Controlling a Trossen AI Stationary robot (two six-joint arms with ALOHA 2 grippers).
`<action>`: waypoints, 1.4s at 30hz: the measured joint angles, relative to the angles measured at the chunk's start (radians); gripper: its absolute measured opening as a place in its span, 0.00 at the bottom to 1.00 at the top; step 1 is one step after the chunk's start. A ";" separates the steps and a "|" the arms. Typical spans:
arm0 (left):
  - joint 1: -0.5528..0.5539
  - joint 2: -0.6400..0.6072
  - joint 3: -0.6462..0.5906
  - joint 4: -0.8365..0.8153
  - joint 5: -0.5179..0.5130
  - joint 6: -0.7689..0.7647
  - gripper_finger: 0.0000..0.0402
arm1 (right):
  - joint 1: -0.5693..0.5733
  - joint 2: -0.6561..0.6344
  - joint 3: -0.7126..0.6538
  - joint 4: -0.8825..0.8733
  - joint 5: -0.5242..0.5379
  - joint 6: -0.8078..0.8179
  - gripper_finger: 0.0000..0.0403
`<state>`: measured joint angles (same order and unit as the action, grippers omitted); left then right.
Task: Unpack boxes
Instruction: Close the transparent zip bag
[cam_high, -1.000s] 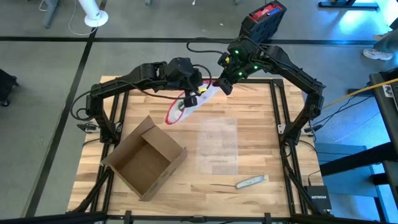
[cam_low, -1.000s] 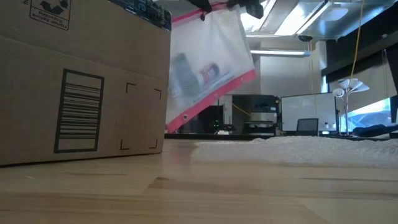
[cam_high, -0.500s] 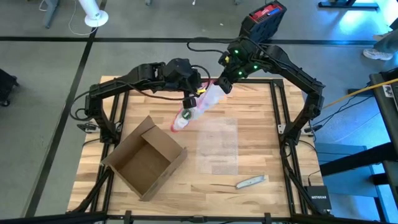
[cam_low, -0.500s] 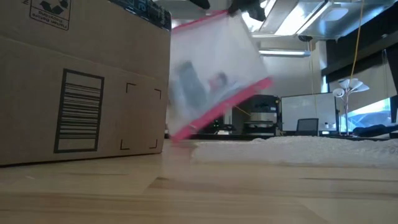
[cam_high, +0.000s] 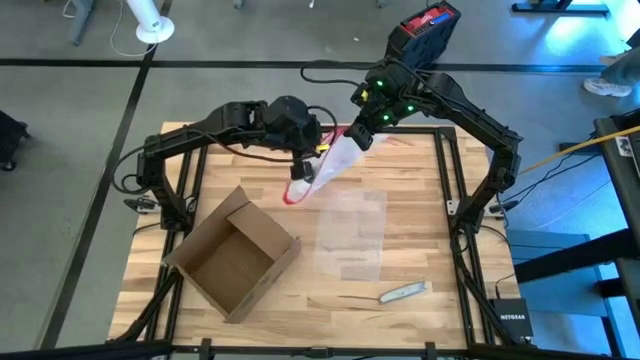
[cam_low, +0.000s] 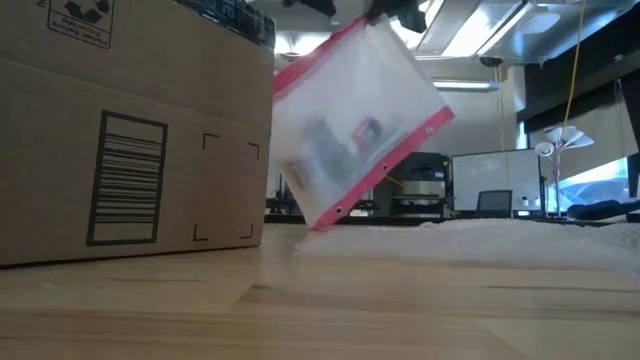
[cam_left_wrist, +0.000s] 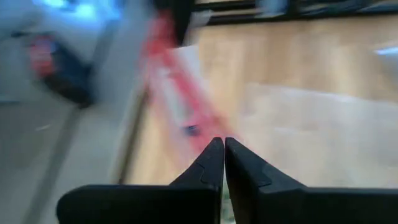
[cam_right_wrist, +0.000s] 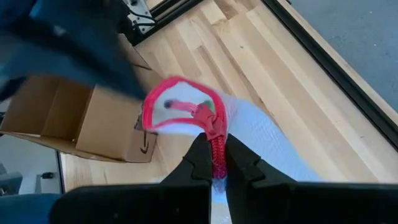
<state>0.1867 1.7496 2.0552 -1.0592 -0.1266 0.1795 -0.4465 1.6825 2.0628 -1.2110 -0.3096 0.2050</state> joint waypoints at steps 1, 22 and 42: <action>0.003 0.000 0.000 -0.002 0.063 -0.015 0.02 | 0.000 0.000 0.000 0.000 -0.001 0.000 0.03; 0.068 0.103 -0.004 -0.092 0.045 -0.068 0.15 | 0.002 0.000 0.000 -0.002 -0.006 0.003 0.03; 0.111 0.124 -0.005 0.137 0.185 -0.049 0.26 | 0.002 0.000 0.001 -0.002 -0.016 -0.021 0.03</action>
<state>0.2977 1.8736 2.0502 -0.9219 0.0580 0.1307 -0.4446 1.6825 2.0636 -1.2125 -0.3252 0.1842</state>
